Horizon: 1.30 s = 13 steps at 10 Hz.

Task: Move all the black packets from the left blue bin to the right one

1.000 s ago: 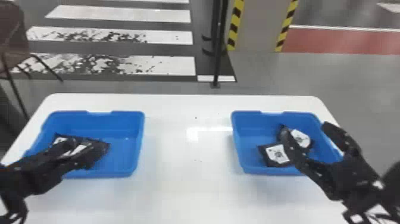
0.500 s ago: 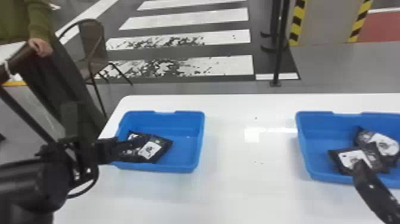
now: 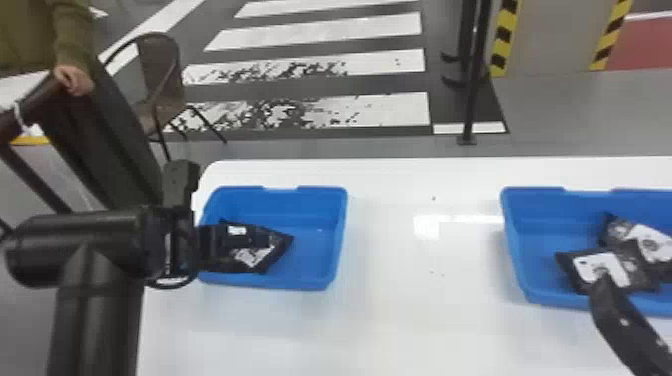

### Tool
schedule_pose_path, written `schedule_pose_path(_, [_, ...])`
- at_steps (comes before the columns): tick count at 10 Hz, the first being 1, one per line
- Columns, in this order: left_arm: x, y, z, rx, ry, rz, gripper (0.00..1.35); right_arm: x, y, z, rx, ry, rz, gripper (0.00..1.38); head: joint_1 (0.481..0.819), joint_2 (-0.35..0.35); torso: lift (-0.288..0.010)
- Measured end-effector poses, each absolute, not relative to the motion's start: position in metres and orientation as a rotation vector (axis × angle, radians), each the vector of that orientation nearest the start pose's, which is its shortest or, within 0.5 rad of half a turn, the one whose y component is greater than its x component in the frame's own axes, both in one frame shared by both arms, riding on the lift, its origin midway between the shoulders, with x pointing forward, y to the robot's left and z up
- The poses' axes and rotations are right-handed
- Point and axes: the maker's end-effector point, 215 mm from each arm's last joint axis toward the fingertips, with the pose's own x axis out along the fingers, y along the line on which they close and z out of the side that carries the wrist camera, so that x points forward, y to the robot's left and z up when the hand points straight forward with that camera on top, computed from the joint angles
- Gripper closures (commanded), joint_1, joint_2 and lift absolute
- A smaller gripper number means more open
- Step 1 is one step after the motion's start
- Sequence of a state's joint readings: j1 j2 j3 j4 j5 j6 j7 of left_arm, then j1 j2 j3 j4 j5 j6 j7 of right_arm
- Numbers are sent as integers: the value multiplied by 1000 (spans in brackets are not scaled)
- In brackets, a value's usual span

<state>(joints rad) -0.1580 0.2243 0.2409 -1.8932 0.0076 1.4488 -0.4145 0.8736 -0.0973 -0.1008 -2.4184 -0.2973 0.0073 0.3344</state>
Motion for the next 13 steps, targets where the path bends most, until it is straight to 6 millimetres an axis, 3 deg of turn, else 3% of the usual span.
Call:
schedule_pose_path(3, [503, 354, -448, -143, 1011, -33, 256, 342, -192, -272, 191, 11, 339, 177, 695, 214, -140])
schedule_pose_path(4, [508, 348, -460, -147, 1043, -46, 444, 343, -191, -273, 196, 11, 341, 177, 695, 209, -140])
schedule_pose_path(5, [510, 344, -469, -154, 1065, -57, 822, 344, -190, -274, 203, 12, 342, 177, 695, 202, -140])
schedule_pose_path(6, [511, 341, -475, -163, 1073, -66, 1092, 344, -190, -275, 209, 13, 342, 177, 695, 198, -140])
schedule_pose_path(9, [519, 339, -475, -172, 1017, -101, 1208, 343, -191, -277, 227, 17, 341, 177, 695, 192, -140])
schedule_pose_path(11, [518, 339, -450, -162, 921, -122, 1208, 344, -191, -276, 229, 14, 342, 177, 695, 192, -140])
schedule_pose_path(13, [505, 316, -409, -157, 796, -191, 1208, 347, -189, -271, 233, 4, 351, 176, 695, 176, -140])
